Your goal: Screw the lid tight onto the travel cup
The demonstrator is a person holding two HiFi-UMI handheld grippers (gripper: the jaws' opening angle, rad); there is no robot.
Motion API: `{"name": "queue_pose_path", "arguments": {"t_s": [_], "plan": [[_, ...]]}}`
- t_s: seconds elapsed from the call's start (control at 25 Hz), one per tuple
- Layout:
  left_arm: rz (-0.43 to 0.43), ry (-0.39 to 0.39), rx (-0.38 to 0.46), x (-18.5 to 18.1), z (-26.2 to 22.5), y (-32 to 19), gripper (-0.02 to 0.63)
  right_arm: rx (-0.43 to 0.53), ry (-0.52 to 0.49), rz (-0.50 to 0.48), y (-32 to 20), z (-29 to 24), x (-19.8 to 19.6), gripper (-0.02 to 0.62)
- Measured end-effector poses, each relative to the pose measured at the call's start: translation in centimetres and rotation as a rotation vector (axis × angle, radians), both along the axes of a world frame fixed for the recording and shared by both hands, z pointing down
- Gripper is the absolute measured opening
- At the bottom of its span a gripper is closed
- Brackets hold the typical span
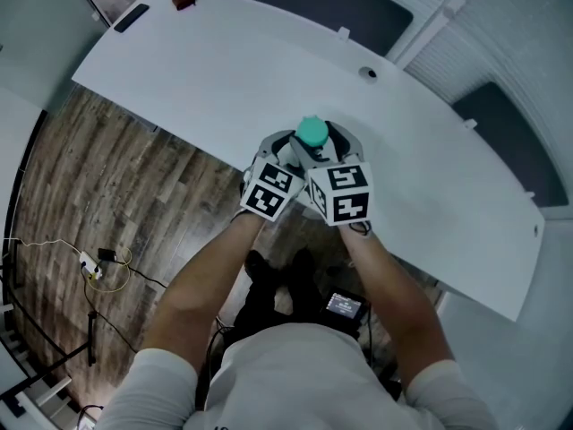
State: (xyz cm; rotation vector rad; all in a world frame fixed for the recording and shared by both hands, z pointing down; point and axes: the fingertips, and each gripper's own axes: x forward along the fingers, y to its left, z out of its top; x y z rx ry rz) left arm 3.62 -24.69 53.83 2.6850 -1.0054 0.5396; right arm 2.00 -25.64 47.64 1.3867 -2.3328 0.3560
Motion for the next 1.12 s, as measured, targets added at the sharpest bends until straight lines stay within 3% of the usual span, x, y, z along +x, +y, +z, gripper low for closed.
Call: {"name": "queue_pose_path", "arguments": {"t_s": [0.2, 0.68, 0.88, 1.12], "plan": [[0.001, 0.026, 0.003, -0.5, -1.0, 0.3, 0.319, 0.012, -0.049, -0.03, 0.2, -1.1, -0.3, 0.313], [0.008, 0.046, 0.04, -2.0, -3.8, 0.8, 0.319, 0.061, -0.055, -0.042, 0.7, -3.7, -0.4, 0.313], [0.031, -0.003, 0.054, -3.3, -4.6, 1.1, 0.319, 0.113, -0.069, -0.031, 0.4, -6.5, 0.3, 0.313], [0.022, 0.003, 0.037, -4.1, -4.7, 1.6, 0.319, 0.117, -0.07, -0.034, 0.7, -7.5, 0.6, 0.313]]}}
